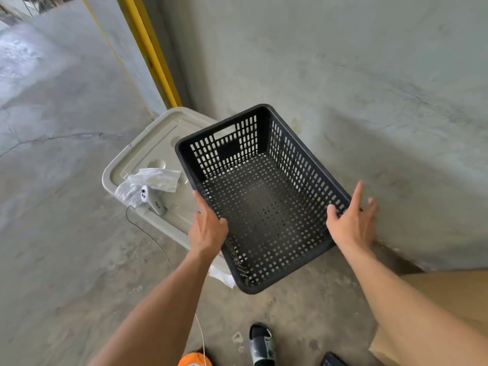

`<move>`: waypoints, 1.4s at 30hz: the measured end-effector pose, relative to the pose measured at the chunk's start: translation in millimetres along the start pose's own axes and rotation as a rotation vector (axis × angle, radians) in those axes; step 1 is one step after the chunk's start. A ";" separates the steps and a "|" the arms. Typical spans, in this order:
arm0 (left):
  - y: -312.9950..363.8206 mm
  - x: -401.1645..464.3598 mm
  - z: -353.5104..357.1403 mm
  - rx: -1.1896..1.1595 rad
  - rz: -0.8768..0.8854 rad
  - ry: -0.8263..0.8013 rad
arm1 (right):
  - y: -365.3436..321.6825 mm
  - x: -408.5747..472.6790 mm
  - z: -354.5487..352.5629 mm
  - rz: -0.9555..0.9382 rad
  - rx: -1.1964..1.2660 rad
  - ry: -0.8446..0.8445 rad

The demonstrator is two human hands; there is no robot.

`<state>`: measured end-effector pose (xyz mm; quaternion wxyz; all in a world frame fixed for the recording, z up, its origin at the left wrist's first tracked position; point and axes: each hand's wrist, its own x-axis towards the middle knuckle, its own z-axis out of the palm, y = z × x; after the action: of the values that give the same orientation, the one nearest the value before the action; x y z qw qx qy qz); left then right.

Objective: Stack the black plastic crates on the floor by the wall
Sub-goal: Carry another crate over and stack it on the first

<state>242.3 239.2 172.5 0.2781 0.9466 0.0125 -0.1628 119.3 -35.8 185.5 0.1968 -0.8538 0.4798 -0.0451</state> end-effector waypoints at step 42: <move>6.4 159.4 -46.5 0.709 0.334 0.077 | 10.3 78.6 1.0 -0.026 -0.038 -0.117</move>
<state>408.0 247.8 162.5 -0.0439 0.9783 -0.1885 -0.0739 153.4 -106.0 171.8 0.2076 -0.8648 0.4571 0.0113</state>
